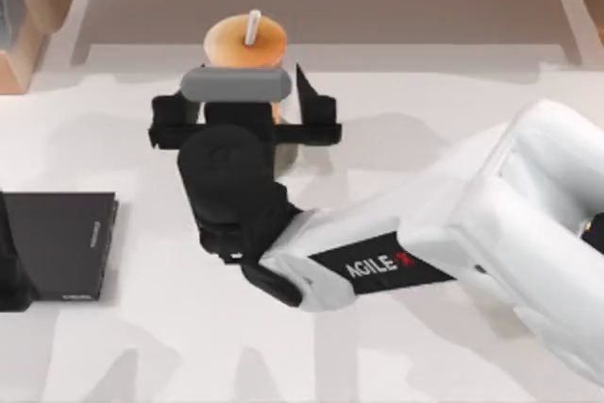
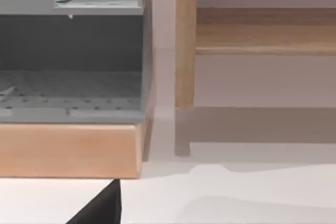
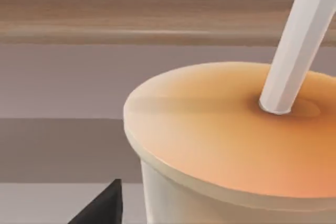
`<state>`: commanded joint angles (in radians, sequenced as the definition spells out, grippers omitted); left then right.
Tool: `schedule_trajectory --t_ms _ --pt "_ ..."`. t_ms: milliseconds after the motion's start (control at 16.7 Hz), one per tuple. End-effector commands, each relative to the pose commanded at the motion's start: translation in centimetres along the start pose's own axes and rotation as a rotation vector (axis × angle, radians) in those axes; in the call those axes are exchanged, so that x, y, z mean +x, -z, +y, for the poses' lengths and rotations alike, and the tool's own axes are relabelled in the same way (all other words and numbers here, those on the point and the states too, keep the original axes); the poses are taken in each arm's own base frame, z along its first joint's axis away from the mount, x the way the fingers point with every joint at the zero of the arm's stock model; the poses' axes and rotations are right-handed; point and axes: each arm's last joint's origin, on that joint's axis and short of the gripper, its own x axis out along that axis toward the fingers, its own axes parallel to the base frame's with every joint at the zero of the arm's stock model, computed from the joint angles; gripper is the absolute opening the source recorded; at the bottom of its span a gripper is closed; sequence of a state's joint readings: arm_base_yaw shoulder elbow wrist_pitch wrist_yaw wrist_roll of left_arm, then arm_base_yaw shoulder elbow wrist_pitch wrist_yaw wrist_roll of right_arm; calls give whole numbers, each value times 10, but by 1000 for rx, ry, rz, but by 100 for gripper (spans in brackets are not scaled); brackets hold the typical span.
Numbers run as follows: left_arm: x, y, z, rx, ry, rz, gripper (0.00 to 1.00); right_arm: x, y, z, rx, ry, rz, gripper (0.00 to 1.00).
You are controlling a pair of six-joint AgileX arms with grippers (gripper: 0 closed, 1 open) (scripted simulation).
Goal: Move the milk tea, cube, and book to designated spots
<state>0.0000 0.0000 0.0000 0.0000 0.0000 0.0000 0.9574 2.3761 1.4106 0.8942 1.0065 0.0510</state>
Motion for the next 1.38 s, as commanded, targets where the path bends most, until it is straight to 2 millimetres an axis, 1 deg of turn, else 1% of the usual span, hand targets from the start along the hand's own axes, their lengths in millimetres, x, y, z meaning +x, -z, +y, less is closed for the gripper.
schedule_trajectory --t_ms 240,300,660,780,960,1080,1200,1260,1380 --pt "0 0 0 0 0 0 100 -14 -32 -1 5 -2 -1 100" --pt "0 0 0 0 0 0 100 -17 -37 0 8 -3 -2 100" --pt "0 0 0 0 0 0 100 -15 -41 -1 8 -6 -3 100" --pt "0 0 0 0 0 0 100 -17 -52 0 -16 -41 7 100" --pt "0 0 0 0 0 0 100 -21 -74 -3 -101 -131 52 100" --pt "0 0 0 0 0 0 100 -21 -89 -11 -191 -202 112 100" --pt "0 0 0 0 0 0 100 -18 -101 -26 -303 -272 206 100" --pt "0 0 0 0 0 0 100 -17 -105 -37 -364 -304 269 100" --pt "0 0 0 0 0 0 100 -13 -110 -65 -486 -361 429 100"
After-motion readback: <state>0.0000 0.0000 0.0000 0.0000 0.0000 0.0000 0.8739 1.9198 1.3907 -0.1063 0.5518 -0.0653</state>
